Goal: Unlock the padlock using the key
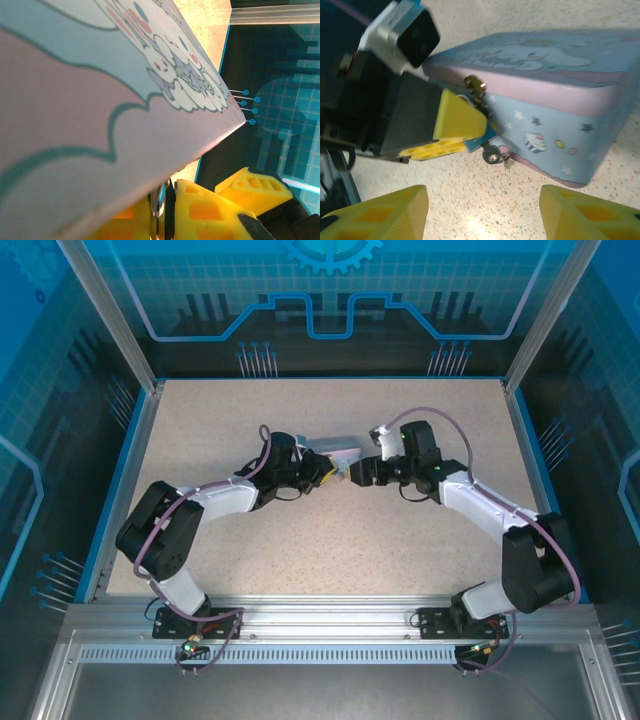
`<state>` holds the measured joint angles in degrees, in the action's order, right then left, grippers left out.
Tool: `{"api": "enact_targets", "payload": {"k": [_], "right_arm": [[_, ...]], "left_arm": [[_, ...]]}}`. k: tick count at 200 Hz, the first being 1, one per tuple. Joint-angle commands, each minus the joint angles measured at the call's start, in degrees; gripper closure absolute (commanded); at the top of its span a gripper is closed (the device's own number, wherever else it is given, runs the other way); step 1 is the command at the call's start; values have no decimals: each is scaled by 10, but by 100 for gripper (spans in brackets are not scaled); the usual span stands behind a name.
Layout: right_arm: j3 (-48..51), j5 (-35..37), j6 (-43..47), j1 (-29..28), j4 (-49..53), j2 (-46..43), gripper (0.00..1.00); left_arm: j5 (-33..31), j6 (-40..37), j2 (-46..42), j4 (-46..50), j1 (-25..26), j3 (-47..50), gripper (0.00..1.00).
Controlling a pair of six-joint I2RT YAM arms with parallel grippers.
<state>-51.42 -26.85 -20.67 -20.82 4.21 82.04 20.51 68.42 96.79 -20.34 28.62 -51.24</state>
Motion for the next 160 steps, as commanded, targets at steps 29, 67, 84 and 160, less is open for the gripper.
{"api": "enact_targets", "payload": {"k": [29, 67, 84, 160], "right_arm": [[70, 14, -148, -5, -104, -14, 38], [99, 44, -191, -37, -148, -1, 37], [103, 60, -202, -50, -158, 10, 37], [97, 83, -229, -88, -188, 47, 36]], "left_arm": [[11, -94, 7, 26, -3, 21, 100], [27, -126, 31, 34, -1, 32, 99], [32, -134, 44, 31, 1, 40, 96], [26, -163, 12, 66, 6, 48, 27]]}}
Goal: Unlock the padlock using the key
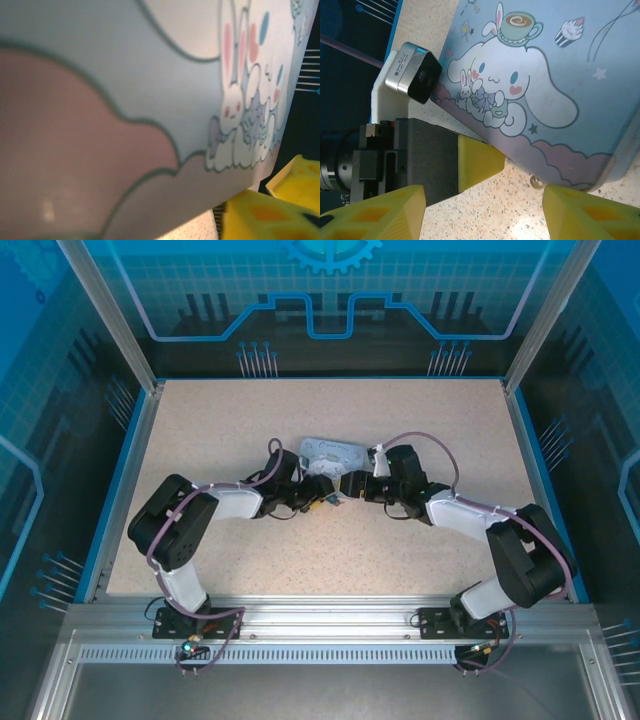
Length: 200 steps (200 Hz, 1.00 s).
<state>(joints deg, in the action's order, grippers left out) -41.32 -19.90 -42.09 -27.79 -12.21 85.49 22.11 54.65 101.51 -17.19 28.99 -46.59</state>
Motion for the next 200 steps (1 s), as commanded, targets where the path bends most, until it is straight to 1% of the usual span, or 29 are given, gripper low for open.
{"api": "enact_targets", "payload": {"k": [1, 8, 19, 34, 46, 52, 75, 110, 144, 174, 200], "right_arm": [[-4, 13, -14, -19, -24, 12, 36], [-5, 15, -17, -22, -26, 15, 36], [-6, 20, -21, -30, -29, 19, 35], [-5, 27, -26, -37, -29, 26, 33], [-3, 33, -31, -41, -30, 34, 33], [-2, 37, -35, -42, -29, 37, 33], [4, 42, -48, -42, -56, 49, 33], [-4, 38, -54, -44, -55, 73, 33], [-25, 42, -48, -44, -36, 91, 34], [-15, 39, -49, -46, -36, 61, 34], [-2, 48, -35, -53, 13, 10, 34]], "left_arm": [[10, -27, -37, 36, 2, 2, 27], [8, -34, -48, 49, 2, 0, 21], [1, -45, -66, 71, 1, -3, 15], [-8, -52, -92, 93, -3, 0, 8], [-19, -53, -114, 103, -9, 7, 5], [-23, -53, -125, 107, -12, 11, 1], [-46, -51, -169, 124, -31, 29, 1], [-86, -38, -233, 155, -71, 47, 1], [-90, -37, -268, 178, -104, 46, 1], [-88, -40, -278, 194, -112, 39, 1], [-84, -42, -276, 191, -112, 41, 1]]}}
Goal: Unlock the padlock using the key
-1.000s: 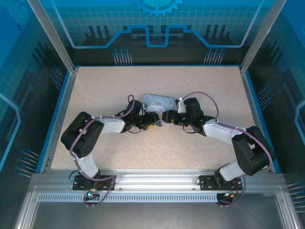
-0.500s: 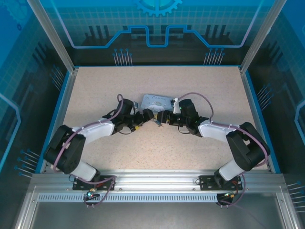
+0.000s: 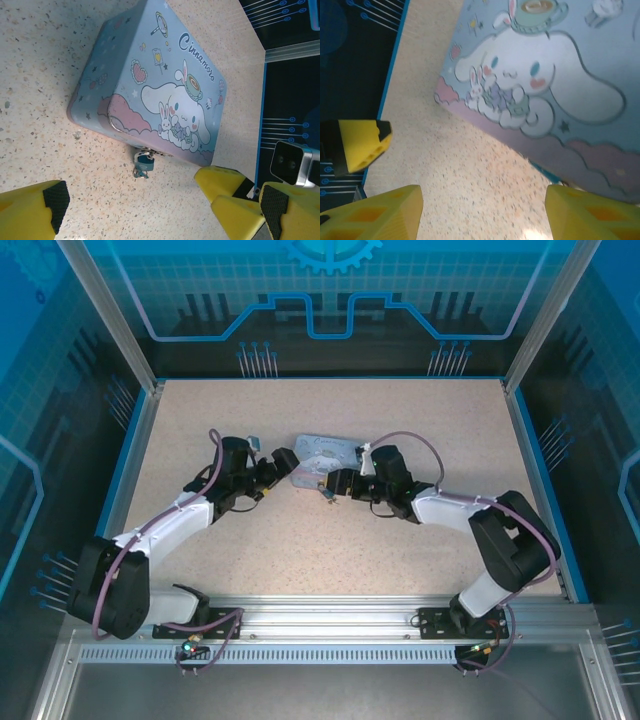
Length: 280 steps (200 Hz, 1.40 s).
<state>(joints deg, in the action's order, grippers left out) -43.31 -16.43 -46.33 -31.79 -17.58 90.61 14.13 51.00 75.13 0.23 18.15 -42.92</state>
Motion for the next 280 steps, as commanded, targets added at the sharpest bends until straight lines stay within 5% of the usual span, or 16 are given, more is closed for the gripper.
{"api": "enact_targets", "payload": {"k": [1, 67, 149, 280], "right_arm": [[19, 13, 8, -13, 68, -42, 34], [15, 3, 5, -19, 54, 4, 34], [-186, 36, 90, 3, 164, 118, 36], [-123, 43, 125, -12, 112, 155, 49]], "left_arm": [[-4, -5, -12, 16, -4, 4, 1], [10, -9, 12, 13, -8, -15, 1], [18, -4, 5, 14, -8, -17, 1], [40, 4, 27, -12, -8, -21, 1]]}}
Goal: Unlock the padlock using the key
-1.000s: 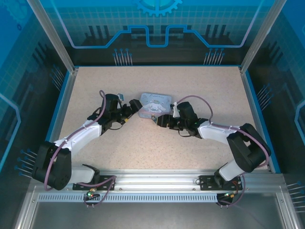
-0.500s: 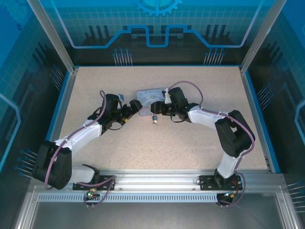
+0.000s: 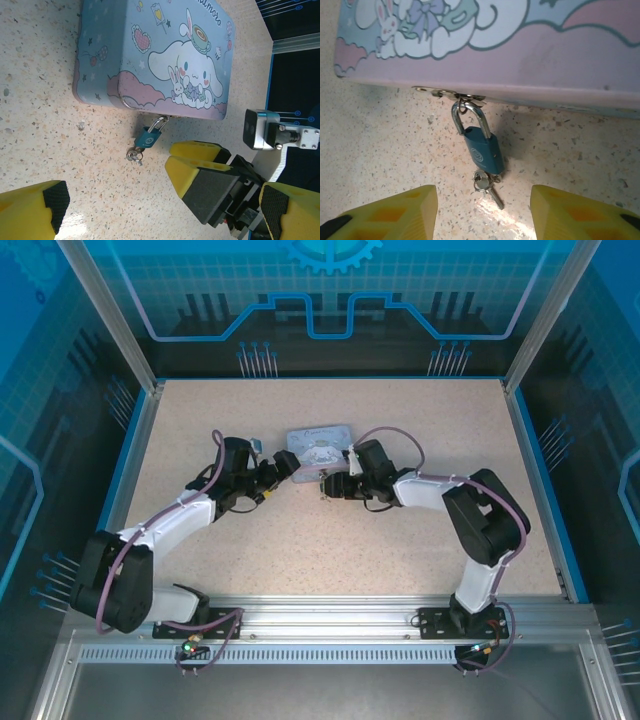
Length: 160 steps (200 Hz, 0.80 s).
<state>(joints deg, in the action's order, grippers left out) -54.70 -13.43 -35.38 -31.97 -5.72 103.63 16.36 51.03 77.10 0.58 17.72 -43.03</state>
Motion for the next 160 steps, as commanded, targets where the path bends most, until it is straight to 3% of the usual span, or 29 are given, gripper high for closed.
{"api": "enact_targets", "payload": {"k": [1, 160], "right_arm": [[-10, 14, 16, -11, -6, 25, 50], [-11, 35, -12, -44, -83, 89, 59]], "left_arm": [[19, 4, 8, -15, -4, -19, 1], [42, 11, 47, -41, -5, -33, 1]]}}
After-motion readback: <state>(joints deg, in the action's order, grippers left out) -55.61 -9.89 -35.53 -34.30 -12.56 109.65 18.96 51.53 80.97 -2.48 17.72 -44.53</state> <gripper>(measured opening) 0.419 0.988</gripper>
